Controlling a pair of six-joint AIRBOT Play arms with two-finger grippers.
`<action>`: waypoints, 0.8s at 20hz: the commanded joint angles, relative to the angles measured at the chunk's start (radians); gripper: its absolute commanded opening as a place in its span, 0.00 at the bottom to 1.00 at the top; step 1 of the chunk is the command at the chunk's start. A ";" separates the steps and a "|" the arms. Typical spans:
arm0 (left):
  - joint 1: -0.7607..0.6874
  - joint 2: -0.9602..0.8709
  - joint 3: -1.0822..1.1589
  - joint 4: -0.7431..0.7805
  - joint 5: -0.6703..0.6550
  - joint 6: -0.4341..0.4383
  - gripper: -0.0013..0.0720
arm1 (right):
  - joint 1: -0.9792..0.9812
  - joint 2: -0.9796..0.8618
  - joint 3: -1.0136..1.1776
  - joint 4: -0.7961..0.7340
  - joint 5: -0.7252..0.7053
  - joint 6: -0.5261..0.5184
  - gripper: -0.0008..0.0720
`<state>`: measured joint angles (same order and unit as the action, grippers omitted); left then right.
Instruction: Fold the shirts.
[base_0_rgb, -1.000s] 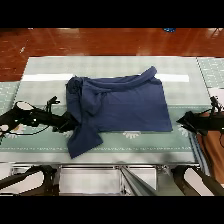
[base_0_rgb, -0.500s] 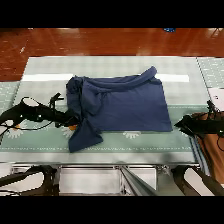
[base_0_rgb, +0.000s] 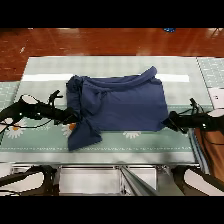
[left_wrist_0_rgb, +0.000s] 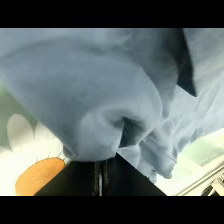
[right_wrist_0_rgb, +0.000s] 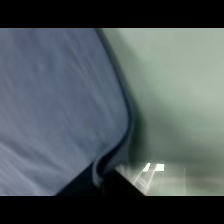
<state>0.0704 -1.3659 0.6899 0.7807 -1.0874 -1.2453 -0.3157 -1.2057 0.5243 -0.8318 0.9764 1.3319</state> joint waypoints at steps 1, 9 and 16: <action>0.015 0.002 0.050 -0.006 -0.038 0.014 0.05 | 0.103 -0.064 0.082 0.153 -0.053 -0.081 0.04; 0.257 0.157 0.551 -0.292 -0.189 0.014 0.05 | 0.118 0.015 0.825 0.055 0.163 0.035 0.04; 0.354 0.311 0.961 -0.411 -0.181 0.014 0.05 | 0.118 0.179 1.410 -0.100 0.256 0.092 0.04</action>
<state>0.3862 -1.1191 1.4975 0.4137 -1.2793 -1.2308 -0.1986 -1.1057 1.7374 -0.8604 1.2018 1.4010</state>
